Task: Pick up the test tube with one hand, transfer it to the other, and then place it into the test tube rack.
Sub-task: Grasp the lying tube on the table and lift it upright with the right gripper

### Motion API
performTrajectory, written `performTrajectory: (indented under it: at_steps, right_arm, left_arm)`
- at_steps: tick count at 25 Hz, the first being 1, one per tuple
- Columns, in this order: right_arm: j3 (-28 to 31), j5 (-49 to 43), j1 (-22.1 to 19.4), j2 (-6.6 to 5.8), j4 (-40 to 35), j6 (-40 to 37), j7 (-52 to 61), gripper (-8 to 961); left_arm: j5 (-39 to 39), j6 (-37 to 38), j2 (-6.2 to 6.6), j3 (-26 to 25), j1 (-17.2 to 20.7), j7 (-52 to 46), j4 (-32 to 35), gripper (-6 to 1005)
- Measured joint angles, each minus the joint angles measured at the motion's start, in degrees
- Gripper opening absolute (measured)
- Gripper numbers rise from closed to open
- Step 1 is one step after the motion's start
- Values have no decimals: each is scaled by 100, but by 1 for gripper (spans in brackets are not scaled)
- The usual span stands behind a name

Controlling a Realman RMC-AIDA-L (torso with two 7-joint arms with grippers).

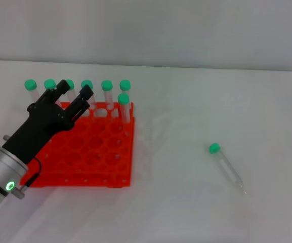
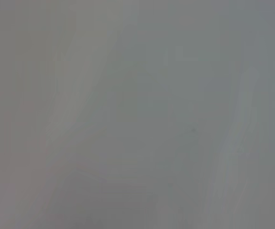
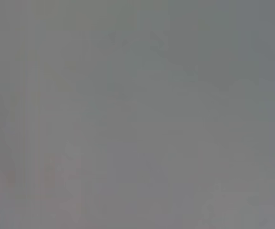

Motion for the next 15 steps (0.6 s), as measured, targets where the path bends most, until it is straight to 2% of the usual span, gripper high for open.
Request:
performTrajectory:
  at_steps: [7,15]
  right_arm:
    - [-75,-15,-2,16,1,12,-94,837]
    - [-420,-10,-6,39,151,318,-467,831]
  left_arm:
    - [-15,28,-5,1,-31,-1,29,729]
    - [29,47,-7,21,72,-192,20,729]
